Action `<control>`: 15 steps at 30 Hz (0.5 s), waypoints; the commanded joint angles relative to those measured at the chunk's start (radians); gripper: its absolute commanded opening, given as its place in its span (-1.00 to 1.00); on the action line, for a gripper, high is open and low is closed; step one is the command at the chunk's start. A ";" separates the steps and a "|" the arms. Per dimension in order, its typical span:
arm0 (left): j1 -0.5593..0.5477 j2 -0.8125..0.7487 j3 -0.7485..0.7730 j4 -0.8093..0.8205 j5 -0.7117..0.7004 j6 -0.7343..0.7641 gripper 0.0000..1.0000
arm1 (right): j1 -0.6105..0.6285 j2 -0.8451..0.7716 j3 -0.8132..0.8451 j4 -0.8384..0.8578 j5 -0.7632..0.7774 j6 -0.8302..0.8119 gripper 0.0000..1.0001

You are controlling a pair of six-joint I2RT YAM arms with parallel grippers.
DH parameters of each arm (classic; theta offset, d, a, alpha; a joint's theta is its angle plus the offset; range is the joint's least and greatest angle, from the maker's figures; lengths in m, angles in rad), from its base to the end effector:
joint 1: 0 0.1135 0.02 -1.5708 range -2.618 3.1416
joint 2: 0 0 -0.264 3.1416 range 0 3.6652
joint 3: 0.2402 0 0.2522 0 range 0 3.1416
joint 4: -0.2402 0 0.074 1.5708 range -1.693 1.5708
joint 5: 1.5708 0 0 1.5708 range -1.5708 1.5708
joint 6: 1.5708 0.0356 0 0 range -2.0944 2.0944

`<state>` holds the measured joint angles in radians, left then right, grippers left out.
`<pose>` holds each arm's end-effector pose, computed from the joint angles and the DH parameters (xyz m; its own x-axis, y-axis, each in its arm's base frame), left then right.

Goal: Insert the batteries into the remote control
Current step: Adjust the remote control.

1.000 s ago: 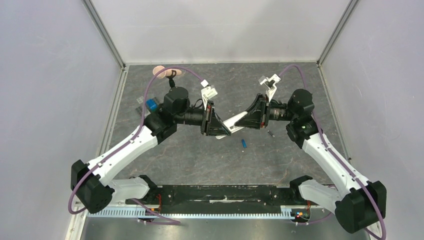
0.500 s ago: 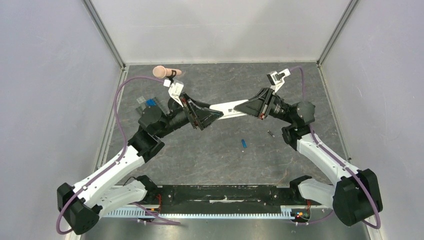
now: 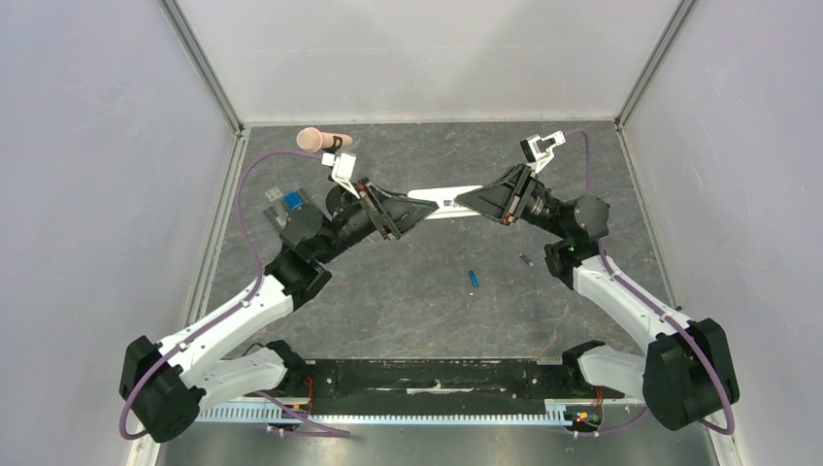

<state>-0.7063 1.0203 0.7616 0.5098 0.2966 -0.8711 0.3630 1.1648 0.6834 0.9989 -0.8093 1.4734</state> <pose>0.1749 -0.1628 0.3607 -0.5179 -0.5199 -0.6794 0.6830 0.2268 -0.6943 0.2211 0.1115 0.3446 -0.7841 0.4368 -0.4409 -0.5413 -0.1338 0.8301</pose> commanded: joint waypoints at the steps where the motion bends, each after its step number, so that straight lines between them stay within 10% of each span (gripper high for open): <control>1: 0.004 0.018 0.039 0.043 -0.011 -0.041 0.13 | 0.007 -0.005 0.018 0.030 -0.019 0.001 -0.70; 5: 0.005 0.035 0.038 0.068 0.001 -0.059 0.03 | 0.007 -0.005 0.030 -0.017 -0.033 -0.032 -0.69; 9: 0.005 0.037 0.021 0.088 -0.011 -0.056 -0.96 | 0.007 0.001 0.033 -0.049 -0.049 -0.041 -0.58; 15: 0.010 0.005 0.002 0.007 -0.051 0.017 -0.96 | -0.002 -0.037 0.094 -0.376 -0.004 -0.235 0.32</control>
<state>-0.7052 1.0492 0.7628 0.5503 0.2932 -0.9478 0.3630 1.1652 0.6933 0.8818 -0.8215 1.3983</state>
